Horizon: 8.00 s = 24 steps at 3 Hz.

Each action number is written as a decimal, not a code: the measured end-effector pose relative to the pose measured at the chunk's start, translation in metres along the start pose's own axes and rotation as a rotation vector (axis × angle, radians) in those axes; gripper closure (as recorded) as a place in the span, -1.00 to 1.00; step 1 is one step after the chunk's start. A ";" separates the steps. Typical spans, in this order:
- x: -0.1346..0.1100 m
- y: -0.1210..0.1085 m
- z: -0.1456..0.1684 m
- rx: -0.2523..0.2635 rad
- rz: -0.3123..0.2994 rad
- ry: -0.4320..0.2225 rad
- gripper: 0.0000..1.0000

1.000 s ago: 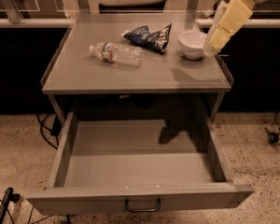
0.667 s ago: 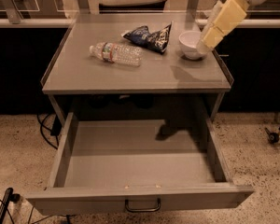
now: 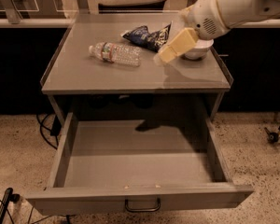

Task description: Place water bottle into top drawer

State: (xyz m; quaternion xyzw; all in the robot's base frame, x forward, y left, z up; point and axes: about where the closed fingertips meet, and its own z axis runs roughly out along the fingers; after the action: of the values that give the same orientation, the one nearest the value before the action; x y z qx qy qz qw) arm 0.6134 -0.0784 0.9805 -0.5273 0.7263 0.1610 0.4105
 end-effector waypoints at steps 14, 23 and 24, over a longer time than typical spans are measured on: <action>0.033 -0.076 0.231 -0.019 0.132 0.098 1.00; 0.169 0.101 0.035 -0.004 0.204 0.174 1.00; 0.209 0.117 0.055 -0.052 0.235 0.218 1.00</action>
Offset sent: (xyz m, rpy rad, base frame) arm 0.1075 0.0345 -0.0036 0.0681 -0.1181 -0.1689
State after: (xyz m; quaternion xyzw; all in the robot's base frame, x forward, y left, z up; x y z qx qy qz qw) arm 0.5091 -0.1282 0.7639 -0.4633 0.8188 0.1688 0.2938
